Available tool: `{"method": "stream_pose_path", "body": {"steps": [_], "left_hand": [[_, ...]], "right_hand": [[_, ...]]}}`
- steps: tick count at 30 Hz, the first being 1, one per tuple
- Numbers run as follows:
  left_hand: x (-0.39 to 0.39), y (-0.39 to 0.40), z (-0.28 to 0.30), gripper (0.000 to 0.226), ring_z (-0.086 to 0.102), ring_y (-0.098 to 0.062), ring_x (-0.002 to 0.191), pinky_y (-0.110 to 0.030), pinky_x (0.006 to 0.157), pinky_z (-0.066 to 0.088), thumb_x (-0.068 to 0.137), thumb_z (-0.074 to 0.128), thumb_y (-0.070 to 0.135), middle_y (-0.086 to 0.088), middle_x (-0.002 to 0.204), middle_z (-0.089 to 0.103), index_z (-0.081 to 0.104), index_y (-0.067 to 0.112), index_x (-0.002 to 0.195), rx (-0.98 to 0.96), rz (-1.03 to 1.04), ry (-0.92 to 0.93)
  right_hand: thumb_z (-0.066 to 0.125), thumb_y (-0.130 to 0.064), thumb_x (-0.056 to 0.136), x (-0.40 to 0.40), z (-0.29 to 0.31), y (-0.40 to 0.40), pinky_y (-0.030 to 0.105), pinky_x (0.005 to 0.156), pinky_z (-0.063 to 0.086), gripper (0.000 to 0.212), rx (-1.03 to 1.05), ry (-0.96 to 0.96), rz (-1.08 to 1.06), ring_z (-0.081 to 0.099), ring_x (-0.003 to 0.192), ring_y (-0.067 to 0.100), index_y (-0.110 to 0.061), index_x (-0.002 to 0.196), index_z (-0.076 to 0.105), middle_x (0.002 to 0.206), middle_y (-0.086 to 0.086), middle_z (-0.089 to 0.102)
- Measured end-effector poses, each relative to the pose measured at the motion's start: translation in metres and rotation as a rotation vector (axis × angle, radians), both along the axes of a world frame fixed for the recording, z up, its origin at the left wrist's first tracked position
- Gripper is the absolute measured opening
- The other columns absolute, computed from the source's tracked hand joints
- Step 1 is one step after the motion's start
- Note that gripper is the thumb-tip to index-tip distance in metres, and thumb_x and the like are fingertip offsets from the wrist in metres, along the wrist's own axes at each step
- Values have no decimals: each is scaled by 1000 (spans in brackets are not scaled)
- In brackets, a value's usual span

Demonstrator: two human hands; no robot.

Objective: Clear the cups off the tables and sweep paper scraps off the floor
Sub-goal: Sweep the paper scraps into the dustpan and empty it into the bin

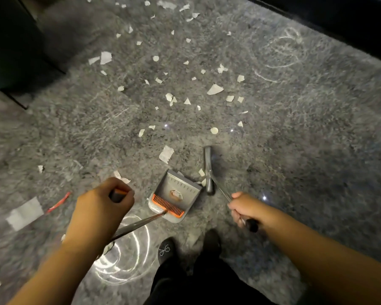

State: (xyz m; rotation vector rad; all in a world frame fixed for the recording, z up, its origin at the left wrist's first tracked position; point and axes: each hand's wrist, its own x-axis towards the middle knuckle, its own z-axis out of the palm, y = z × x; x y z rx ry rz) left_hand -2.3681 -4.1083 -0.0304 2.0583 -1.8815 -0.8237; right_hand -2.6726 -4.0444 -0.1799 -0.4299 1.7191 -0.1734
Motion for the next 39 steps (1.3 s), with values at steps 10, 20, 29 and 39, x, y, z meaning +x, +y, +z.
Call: {"method": "stream_pose_path", "body": {"steps": [10,20,29,39], "left_hand": [[66,21,15,24,58,9,57,-12,53,39,75,77,23,34,64,61,62,40,68,-21,159,-102],[123,-3,-5,25,59,-12,63,-28,61,41,76,78,23,11,62,64,59,36,65,31,79,-143],[138,-48,-29,22,50,-4,58,-25,58,37,76,73,29,15,58,57,56,34,63,51,-12,-169],[176,-44,-37,16,58,-11,63,-25,60,42,78,74,26,10,64,63,61,31,70,38,-12,-126]], "right_hand": [[47,-4,97,32,11,-29,19,38,35,38,-15,-106,43,42,34,13,-14,133,41,48,8,49],[47,-5,96,31,13,-55,21,35,36,30,-49,51,152,43,36,17,-17,123,40,40,6,50],[45,-15,100,71,-3,-83,20,36,37,35,33,79,335,43,33,14,-11,133,37,42,4,50],[47,-15,99,156,5,-53,19,36,39,44,88,-42,511,45,37,9,-17,141,33,65,8,51]]}}
